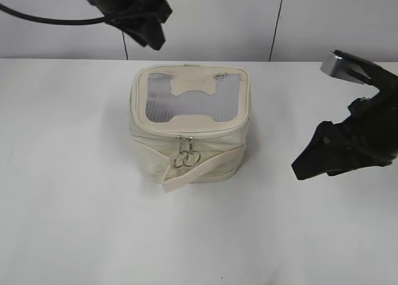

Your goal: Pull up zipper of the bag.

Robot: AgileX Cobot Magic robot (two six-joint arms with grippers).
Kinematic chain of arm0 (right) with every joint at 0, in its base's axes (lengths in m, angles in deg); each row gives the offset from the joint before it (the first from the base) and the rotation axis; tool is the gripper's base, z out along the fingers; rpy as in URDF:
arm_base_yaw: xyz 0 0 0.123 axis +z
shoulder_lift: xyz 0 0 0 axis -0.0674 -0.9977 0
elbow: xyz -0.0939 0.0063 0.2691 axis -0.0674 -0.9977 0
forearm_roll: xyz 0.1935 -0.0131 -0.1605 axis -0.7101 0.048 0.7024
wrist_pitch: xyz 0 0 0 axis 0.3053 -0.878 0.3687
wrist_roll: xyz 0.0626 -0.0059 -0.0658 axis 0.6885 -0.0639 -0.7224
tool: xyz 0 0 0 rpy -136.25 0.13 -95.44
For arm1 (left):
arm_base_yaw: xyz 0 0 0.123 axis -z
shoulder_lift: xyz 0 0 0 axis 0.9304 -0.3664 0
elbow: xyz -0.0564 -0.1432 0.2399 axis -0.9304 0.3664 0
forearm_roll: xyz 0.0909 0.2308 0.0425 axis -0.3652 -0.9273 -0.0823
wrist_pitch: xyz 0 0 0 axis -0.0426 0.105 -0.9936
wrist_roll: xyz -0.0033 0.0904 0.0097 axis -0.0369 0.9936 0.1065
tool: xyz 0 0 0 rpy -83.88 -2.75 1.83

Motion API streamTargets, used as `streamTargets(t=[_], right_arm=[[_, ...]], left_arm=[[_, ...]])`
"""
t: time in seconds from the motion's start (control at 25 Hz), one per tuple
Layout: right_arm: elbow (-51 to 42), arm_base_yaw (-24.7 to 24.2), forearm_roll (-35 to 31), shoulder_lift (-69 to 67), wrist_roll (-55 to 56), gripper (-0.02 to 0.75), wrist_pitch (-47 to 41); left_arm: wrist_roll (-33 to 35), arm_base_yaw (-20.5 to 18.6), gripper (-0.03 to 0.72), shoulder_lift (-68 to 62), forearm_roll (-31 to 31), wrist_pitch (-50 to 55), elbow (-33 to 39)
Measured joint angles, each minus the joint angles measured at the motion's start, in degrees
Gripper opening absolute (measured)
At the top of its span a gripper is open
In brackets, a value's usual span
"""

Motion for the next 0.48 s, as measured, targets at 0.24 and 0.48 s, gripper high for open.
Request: streamTargets(t=[0.24, 0.48], right_arm=[[-3.05, -0.71, 6.16, 8.44, 9.29, 0.571, -2.50], [-6.45, -0.71, 10.77, 20.08, 15.42, 0.570, -7.62]], left_arm=[[-4.69, -0.61, 0.236, 17.37, -6.08, -8.89, 25.00], [-5.19, -4.93, 0.236, 41.99, -2.99, -12.08, 47.23]])
